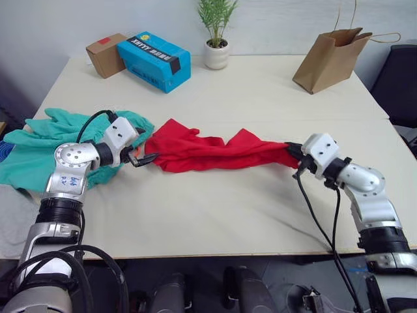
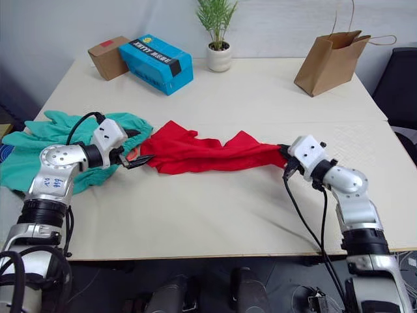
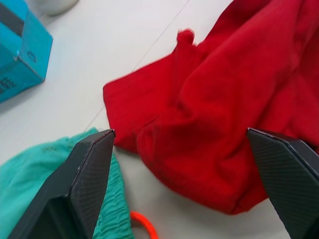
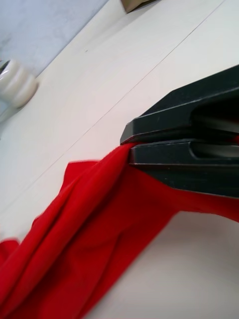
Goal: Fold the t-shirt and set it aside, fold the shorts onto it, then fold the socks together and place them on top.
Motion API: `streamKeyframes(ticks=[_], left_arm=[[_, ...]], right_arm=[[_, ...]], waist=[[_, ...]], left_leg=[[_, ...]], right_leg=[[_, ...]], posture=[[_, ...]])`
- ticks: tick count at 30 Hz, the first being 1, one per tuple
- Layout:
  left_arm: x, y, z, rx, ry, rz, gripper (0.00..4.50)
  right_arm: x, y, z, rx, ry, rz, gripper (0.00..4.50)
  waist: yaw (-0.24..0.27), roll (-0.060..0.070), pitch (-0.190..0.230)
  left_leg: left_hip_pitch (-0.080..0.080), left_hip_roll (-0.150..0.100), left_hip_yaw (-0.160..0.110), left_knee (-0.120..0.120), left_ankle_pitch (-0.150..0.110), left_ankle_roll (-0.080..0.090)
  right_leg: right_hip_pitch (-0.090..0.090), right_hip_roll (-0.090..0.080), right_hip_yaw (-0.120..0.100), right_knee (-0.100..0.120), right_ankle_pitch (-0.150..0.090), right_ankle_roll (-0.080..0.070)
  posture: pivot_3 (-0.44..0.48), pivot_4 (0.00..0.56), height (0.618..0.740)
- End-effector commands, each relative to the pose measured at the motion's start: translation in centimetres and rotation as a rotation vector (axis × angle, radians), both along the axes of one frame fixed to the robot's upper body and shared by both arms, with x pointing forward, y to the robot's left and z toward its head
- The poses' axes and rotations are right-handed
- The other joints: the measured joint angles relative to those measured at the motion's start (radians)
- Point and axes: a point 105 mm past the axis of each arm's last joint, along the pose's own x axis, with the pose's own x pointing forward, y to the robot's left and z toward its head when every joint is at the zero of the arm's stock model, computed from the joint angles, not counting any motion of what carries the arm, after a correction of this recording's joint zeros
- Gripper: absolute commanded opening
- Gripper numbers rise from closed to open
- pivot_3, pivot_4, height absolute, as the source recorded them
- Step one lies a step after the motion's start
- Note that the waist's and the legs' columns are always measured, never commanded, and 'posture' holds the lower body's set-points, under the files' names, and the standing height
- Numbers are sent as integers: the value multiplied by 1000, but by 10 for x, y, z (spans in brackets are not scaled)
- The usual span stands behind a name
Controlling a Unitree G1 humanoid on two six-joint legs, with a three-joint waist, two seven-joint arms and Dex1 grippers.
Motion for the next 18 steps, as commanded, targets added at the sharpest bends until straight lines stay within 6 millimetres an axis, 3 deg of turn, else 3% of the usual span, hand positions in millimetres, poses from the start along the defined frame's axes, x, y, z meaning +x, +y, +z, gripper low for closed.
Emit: streamKeyframes(ticks=[1,4,10,14,18], left_arm=[[-18,3,40,11,-108,-136,4415],[-38,7,41,143,-138,-236,4415],[-67,-13,7,286,-117,-391,4415],[-63,-23,-12,219,-103,-336,4415],[-37,-29,-4,60,-114,-193,4415]], right_arm=[[11,1,6,28,-17,-27,0],[19,6,11,67,-17,-33,0],[26,19,16,92,-24,-30,0],[22,29,11,103,-6,-3,0],[12,36,5,108,26,44,0]], waist=[[-1,0,0],[-8,0,0],[-11,0,0],[-3,0,0],[2,0,0]], left_leg=[[-1,0,1,0,0,0],[-4,0,4,0,0,0],[-2,1,7,0,0,0],[-2,1,7,0,0,0],[-2,1,7,0,0,1]], right_leg=[[-2,0,0,1,0,0],[-7,0,3,6,0,0],[-7,0,6,4,0,0],[-7,0,7,5,0,0],[-7,0,6,5,0,0]], posture=[[0,150,740],[0,150,740],[0,150,740],[0,150,740],[0,150,740]])
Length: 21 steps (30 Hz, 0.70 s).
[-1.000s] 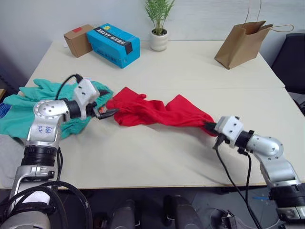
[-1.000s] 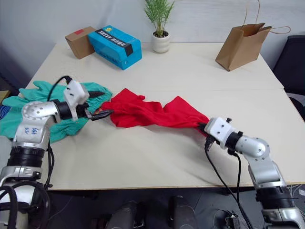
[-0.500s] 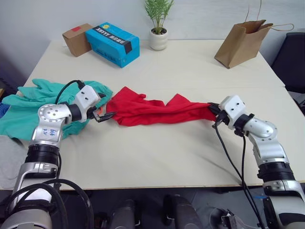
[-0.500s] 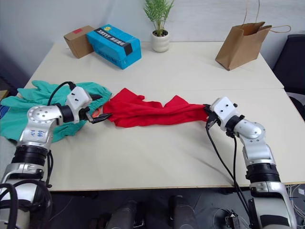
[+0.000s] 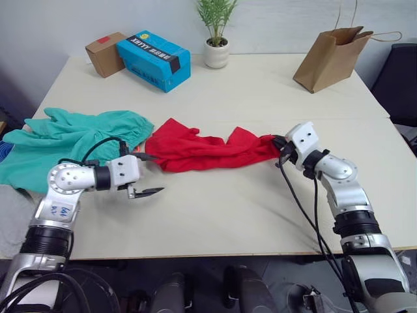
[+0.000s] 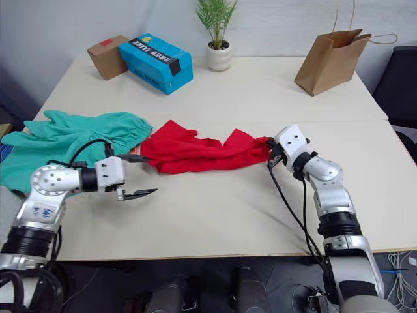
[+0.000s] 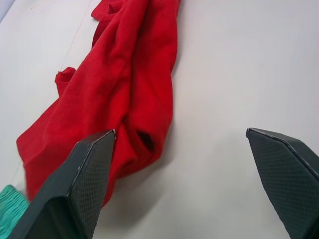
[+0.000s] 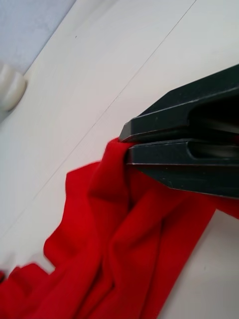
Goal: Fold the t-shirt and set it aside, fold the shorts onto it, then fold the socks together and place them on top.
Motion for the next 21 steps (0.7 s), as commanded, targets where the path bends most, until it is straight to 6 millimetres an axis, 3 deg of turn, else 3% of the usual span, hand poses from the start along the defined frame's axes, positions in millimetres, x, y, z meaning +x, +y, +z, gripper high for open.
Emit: streamKeyframes(ticks=[1,10,18,21], left_arm=[[25,-1,23,-119,-47,116,4415],[67,-16,19,-31,-69,164,4415],[74,-32,15,-13,-36,95,4415],[82,-30,15,12,-48,139,3794]], right_arm=[[-9,5,11,13,-26,44,0],[-11,5,19,14,-40,37,0],[-13,0,23,20,-52,18,0],[-14,1,22,22,-51,17,0]], waist=[[3,0,0],[-4,0,0],[0,0,0],[0,0,0]], left_leg=[[0,0,0,0,0,0],[0,0,1,1,0,0],[0,0,1,2,0,0],[0,0,1,2,0,0]], right_leg=[[0,0,-1,0,0,0],[0,1,0,1,0,0],[-1,1,0,1,0,0],[-1,1,0,1,0,0]], posture=[[0,150,740],[0,150,740],[0,150,740],[0,150,740]])
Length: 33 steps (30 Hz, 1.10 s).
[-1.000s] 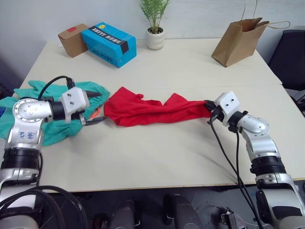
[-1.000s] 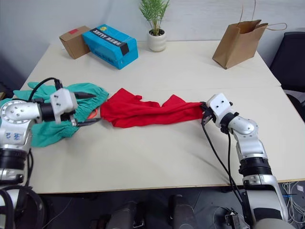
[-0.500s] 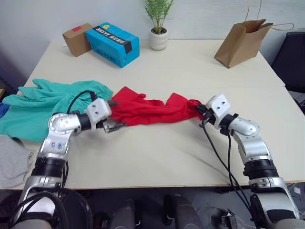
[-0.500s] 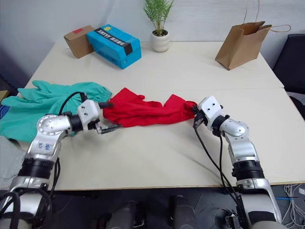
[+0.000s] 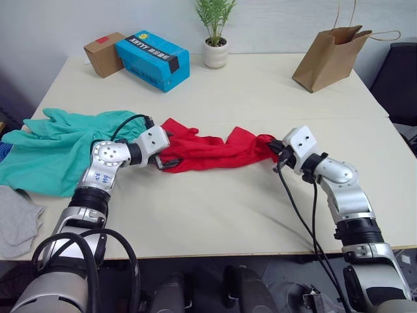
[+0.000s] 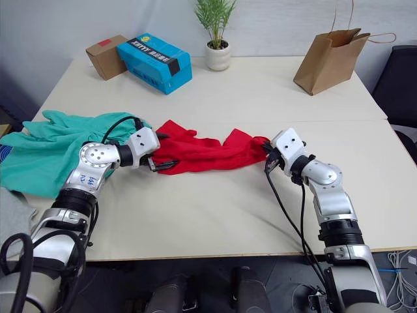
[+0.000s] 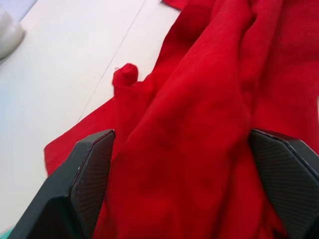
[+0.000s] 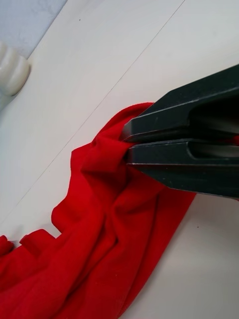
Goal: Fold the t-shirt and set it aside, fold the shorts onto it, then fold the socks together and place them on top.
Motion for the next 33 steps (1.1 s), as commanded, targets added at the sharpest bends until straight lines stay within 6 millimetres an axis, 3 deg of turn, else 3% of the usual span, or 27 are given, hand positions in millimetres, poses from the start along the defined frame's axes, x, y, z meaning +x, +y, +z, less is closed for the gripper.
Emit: streamKeyframes(ticks=[1,7,11,14,16,18,20,23,25,27,29,30,32,33], left_arm=[[10,3,13,9,-48,42,3474],[12,14,46,-136,-27,42,1491],[21,24,81,-220,-64,88,217],[31,28,131,-309,-200,161,32],[34,33,177,-388,-355,226,32],[26,36,235,-498,-539,260,32],[10,35,279,-556,-688,237,32],[-12,30,314,-583,-809,151,32],[-23,25,315,-499,-854,65,32],[-23,24,293,-366,-826,6,32],[-18,31,259,-263,-762,-17,32],[-15,38,225,-228,-677,-28,32],[-18,46,168,-178,-524,-57,32],[-23,48,146,-159,-461,-73,32]], right_arm=[[-3,-6,17,20,-62,-13,0],[-10,-9,34,40,-88,58,0],[-9,-21,63,47,-154,82,0],[0,-37,113,77,-306,19,0],[4,-48,157,103,-445,-42,0],[-1,-61,217,127,-658,-135,0],[-14,-70,262,144,-843,-210,0],[-30,-74,294,135,-1002,-241,0],[-35,-70,290,88,-1033,-194,0],[-30,-64,259,36,-956,-117,0],[-27,-59,215,12,-829,-28,0],[-30,-53,171,-7,-686,49,0],[-47,-43,107,-25,-477,153,0],[-56,-40,88,-30,-411,182,0]], waist=[[-1,0,0],[-1,0,0],[-1,-1,1],[-2,-3,2],[-3,-3,3],[-3,-4,3],[-2,-4,3],[-1,-4,3],[-2,-4,3],[-3,-4,3],[-3,-5,2],[-3,-5,2],[-1,-1,1],[-1,0,1]], left_leg=[[0,0,0,0,0,0],[-1,0,0,0,0,0],[-1,0,0,0,0,0],[-1,0,0,1,0,0],[-2,0,0,1,0,1],[-4,0,0,2,0,1],[-14,0,1,2,1,0],[-16,-1,2,-2,0,-1],[-14,-1,4,-5,0,0],[-13,-1,7,-5,0,0],[-11,-1,8,-3,0,1],[-10,-1,8,-1,0,1],[-8,-1,7,0,0,3],[-8,-1,6,1,0,3]], right_leg=[[0,0,0,0,0,0],[0,0,0,0,0,0],[0,0,-1,0,0,0],[-1,0,-1,0,0,0],[-2,0,-1,1,0,0],[-5,-1,0,1,0,0],[-15,-1,0,6,0,0],[-17,0,-1,3,0,0],[-17,1,-2,0,0,1],[-16,2,-3,0,0,1],[-14,3,-4,2,1,3],[-13,3,-3,3,1,3],[-12,3,-1,5,1,4],[-10,2,1,4,1,4]], posture=[[0,150,740],[0,150,740],[0,150,740],[0,150,740],[0,150,740],[0,150,740],[0,150,740],[0,150,740],[0,150,740],[0,150,740],[0,150,740],[0,150,740],[0,150,740],[0,150,740]])
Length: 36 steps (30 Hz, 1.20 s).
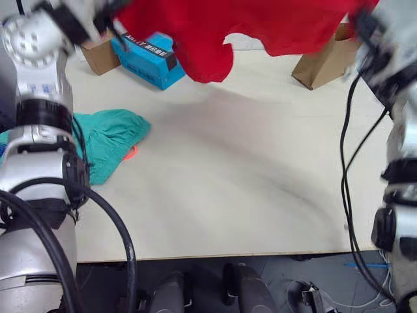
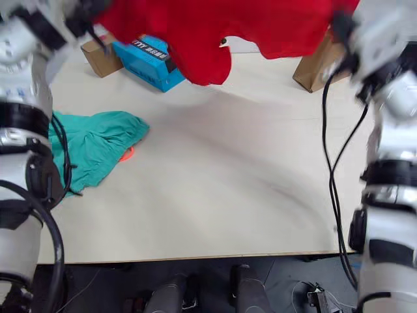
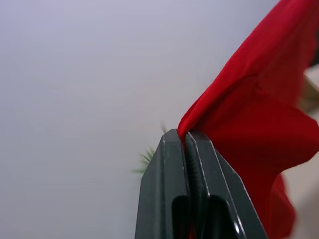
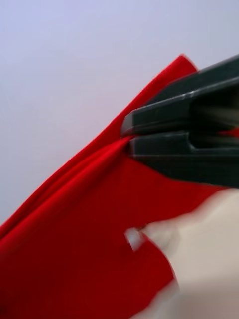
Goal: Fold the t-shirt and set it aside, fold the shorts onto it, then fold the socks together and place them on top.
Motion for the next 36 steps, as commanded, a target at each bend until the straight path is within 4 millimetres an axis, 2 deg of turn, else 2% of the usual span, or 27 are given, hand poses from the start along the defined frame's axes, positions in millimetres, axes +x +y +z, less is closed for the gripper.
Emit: streamKeyframes(ticks=[1,2,4,6,9,11,13,16,19,21,24,28,32,35,36], left_arm=[[-23,14,-64,66,190,-40,32],[-36,14,-91,101,283,-61,32],[-58,10,-126,133,431,-88,32],[-83,7,-151,172,580,-118,32],[-102,5,-161,182,718,-134,32],[-109,5,-163,189,804,-145,32],[-111,5,-162,189,855,-152,32],[-107,2,-155,142,910,-180,32],[-91,-5,-147,10,1058,-225,32],[-80,-7,-161,26,1127,-204,32],[-60,-10,-181,53,1132,-128,32],[-48,-17,-197,53,1133,-98,32],[-39,-18,-202,29,1042,-78,32],[-40,-16,-196,-9,977,-99,623],[-42,-16,-190,-30,943,-126,945]], right_arm=[[-41,10,-51,-53,179,117,0],[-52,11,-76,-80,264,131,0],[-68,11,-104,-111,366,138,0],[-77,8,-114,-104,423,132,0],[-83,1,-115,-87,471,107,0],[-85,-2,-115,-76,512,109,0],[-86,-3,-115,-58,559,124,0],[-85,-6,-113,-14,654,147,0],[-68,-11,-101,65,722,142,0],[-56,-11,-106,96,786,120,0],[-47,-5,-126,46,832,96,0],[-42,3,-147,24,872,82,0],[-41,7,-154,23,866,74,0],[-44,9,-155,17,857,83,0],[-47,10,-155,12,853,96,0]], waist=[[0,2,1],[-3,3,2],[-7,1,3],[-7,-2,4],[1,-2,4],[7,-1,4],[9,-1,3],[9,-1,4],[13,-1,4],[11,-1,3],[8,-1,3],[4,-2,3],[5,-2,3],[4,-2,3],[3,-2,3]], left_leg=[[-3,0,-1,0,0,0],[-5,0,-1,0,0,0],[-7,1,-1,1,0,0],[-6,1,-2,4,0,0],[0,1,-4,5,0,0],[9,1,-7,2,-4,-6],[13,2,-9,0,-8,-3],[13,2,-10,0,-6,-7],[9,3,-9,1,-3,-3],[9,3,-8,3,-2,-2],[11,3,-7,2,-2,-3],[7,3,-7,2,-2,-4],[7,3,-6,4,-2,-3],[9,3,-7,4,-2,-3],[9,3,-7,4,-2,-3]], right_leg=[[-2,0,1,0,0,0],[-5,-1,3,2,0,0],[-6,-1,3,2,0,0],[-5,-2,3,2,0,0],[0,-3,3,-1,2,-3],[11,-3,1,-6,3,-4],[17,-2,0,-8,2,-5],[16,-3,0,-7,1,-6],[13,-2,-2,-5,0,-7],[12,-1,-2,-4,0,-7],[13,-1,-1,-4,-1,-7],[9,0,-1,-3,-2,-6],[10,-1,-1,-3,-2,-6],[11,-2,-1,-2,-2,-6],[11,-2,-1,-2,-2,-6]], posture=[[0,150,740],[0,150,740],[0,150,740],[0,150,740],[0,150,740],[0,150,740],[0,150,740],[0,150,740],[0,150,740],[0,150,740],[0,150,740],[0,150,740],[0,150,740],[0,150,740],[0,150,740]])
